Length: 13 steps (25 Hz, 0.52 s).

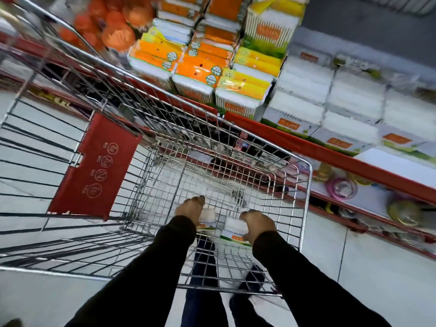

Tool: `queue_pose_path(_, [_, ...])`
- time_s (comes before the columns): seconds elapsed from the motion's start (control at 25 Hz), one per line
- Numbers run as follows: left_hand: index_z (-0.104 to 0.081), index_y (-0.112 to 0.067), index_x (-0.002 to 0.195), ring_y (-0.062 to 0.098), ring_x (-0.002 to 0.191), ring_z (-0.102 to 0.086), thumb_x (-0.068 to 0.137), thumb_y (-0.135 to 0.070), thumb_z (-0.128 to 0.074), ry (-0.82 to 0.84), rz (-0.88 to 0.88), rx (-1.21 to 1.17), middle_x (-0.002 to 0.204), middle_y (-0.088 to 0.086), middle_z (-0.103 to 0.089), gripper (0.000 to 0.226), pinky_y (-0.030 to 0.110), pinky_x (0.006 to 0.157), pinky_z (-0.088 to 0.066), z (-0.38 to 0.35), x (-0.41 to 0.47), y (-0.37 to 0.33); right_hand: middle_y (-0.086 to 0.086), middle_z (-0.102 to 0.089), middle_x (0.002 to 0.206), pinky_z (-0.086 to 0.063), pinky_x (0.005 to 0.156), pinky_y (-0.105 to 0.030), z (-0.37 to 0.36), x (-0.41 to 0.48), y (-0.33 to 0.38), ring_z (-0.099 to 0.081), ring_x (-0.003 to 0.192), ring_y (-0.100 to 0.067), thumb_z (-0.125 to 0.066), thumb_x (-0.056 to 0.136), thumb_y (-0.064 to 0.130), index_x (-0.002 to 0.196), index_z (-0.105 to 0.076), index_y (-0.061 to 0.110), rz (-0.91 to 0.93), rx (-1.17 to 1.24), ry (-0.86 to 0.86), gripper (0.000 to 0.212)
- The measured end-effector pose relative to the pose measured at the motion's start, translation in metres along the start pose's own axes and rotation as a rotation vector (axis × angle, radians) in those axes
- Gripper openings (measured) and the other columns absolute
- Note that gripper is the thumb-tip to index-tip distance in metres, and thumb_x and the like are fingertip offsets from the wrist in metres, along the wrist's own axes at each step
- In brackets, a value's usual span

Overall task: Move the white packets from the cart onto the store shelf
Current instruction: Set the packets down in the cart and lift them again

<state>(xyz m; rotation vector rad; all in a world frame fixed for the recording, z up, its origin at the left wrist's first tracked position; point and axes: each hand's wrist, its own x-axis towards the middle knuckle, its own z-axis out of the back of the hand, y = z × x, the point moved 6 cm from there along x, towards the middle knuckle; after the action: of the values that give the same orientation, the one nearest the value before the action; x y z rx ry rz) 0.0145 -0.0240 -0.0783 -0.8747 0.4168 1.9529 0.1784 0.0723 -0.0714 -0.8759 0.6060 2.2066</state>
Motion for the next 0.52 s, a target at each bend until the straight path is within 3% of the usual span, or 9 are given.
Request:
queue_pose_path(0.2, [-0.055,-0.012,0.122,0.024,0.108,-0.064,0.086,-0.004,-0.067,-0.173,0.077,-0.107,0.119,0.008,-0.062,0.039,0.036,0.091,-0.058,0.049,-0.057,-0.01,-0.007,-0.067,0.115,-0.056,0.085,-0.038,0.06,-0.051,0.008,-0.066,0.105,-0.028,-0.074,0.081,0.014,0.112,-0.066,0.02,0.032,-0.044,-0.183,0.033])
queue_pose_path(0.52, [-0.057,-0.019,0.124,0.025,0.111,-0.063,0.082,-0.01,-0.074,-0.439,0.027,-0.092,0.125,0.003,-0.061,0.047,0.037,0.089,-0.057,0.127,-0.146,-0.061,-0.002,-0.07,0.113,-0.053,0.083,-0.032,0.149,-0.163,-0.04,-0.067,0.106,-0.025,-0.076,0.079,0.019,0.114,-0.069,0.033,0.002,0.078,-0.51,0.038])
